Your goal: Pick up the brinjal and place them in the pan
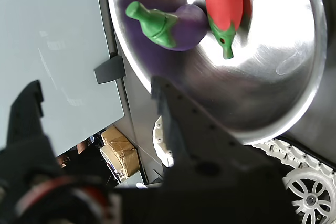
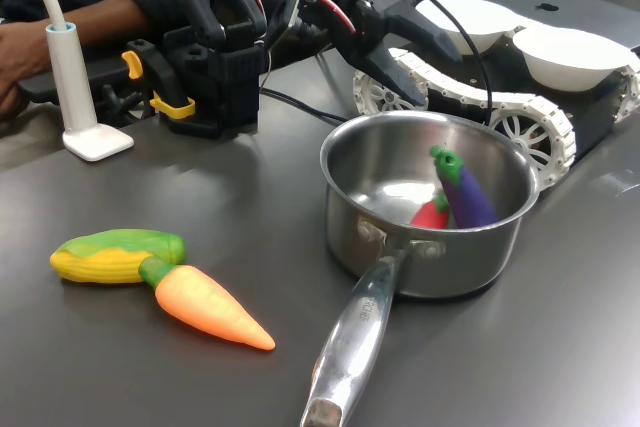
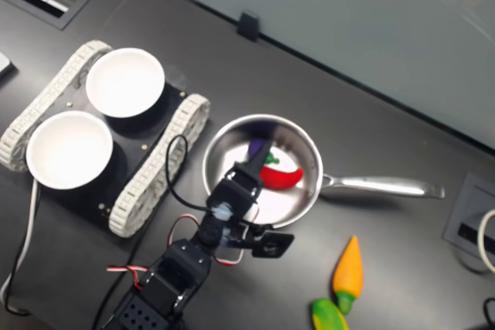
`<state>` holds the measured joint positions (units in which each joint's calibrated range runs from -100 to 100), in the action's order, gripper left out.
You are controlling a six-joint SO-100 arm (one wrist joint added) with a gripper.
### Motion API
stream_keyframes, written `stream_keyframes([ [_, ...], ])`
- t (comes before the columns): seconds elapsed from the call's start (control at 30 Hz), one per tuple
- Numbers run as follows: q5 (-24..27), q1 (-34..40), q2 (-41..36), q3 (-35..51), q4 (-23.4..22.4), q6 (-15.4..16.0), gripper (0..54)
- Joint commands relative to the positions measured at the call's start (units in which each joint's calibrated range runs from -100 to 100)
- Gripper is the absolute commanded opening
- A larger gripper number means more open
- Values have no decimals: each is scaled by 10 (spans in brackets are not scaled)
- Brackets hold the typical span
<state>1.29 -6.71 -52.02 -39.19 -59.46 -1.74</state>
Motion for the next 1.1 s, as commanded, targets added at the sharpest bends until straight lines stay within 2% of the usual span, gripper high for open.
stream_keyframes([
  [0.0, -1, 12, -56, 70, -28, 2, 383],
  [0.07, 3, 14, -61, 76, -37, 4, 407],
  [0.33, -6, 13, -79, 82, -46, 7, 412],
  [0.73, -11, 7, -120, 65, -34, 7, 387],
  [0.9, -20, 1, -143, 47, -17, 7, 267],
  [1.07, -42, 3, -171, 46, -15, 7, 115],
])
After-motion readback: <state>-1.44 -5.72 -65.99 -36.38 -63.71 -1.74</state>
